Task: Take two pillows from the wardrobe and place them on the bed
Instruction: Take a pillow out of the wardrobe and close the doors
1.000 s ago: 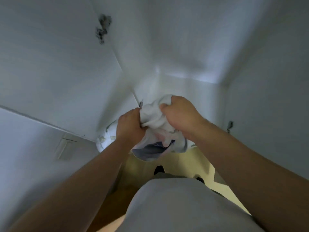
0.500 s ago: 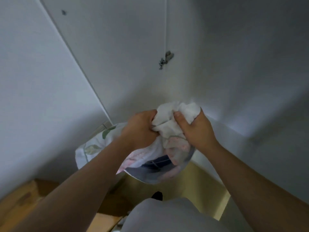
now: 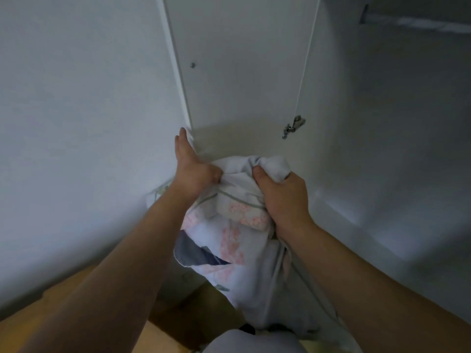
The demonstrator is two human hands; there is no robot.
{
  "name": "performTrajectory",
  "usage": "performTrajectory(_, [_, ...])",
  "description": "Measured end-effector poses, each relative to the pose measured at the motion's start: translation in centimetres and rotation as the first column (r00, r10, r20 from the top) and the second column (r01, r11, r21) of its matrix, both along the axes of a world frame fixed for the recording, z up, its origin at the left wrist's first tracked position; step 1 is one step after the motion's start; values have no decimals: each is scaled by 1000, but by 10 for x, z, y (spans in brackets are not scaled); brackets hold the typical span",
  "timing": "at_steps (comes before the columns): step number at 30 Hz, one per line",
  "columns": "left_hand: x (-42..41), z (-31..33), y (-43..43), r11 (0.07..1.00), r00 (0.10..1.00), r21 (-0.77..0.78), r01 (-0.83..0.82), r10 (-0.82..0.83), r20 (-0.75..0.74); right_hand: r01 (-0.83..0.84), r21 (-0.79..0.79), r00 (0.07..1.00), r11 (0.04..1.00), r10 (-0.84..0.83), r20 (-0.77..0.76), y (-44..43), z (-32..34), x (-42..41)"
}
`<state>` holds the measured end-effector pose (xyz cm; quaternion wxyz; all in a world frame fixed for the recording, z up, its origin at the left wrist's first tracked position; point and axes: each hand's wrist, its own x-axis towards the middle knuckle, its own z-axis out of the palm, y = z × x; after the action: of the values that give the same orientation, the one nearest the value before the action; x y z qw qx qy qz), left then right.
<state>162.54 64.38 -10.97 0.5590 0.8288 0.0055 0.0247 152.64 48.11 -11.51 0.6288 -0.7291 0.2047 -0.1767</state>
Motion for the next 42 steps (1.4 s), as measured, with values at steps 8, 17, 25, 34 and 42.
performTrajectory(8, [13, 10, 2, 981, 998, -186, 55, -53, 19, 10, 162, 1000, 987, -7, -18, 1, 6, 0])
performTrajectory(17, [-8, 15, -5, 981, 994, 189, -43, 23, 109, 28, 210, 1000, 977, -28, -4, -7, 6, -20])
performTrajectory(25, [-43, 39, -55, 832, 940, 548, 89, -252, 230, 63, 262, 998, 963, -65, 2, -28, 5, -52])
performTrajectory(34, [-58, 38, -129, 663, 767, 667, 339, -605, 212, 267, 306, 963, 914, -261, -63, -73, 0, -87])
performTrajectory(42, [-60, 40, -209, 530, 540, 710, 464, -804, 247, 459, 287, 885, 841, -460, -70, -112, 3, -110])
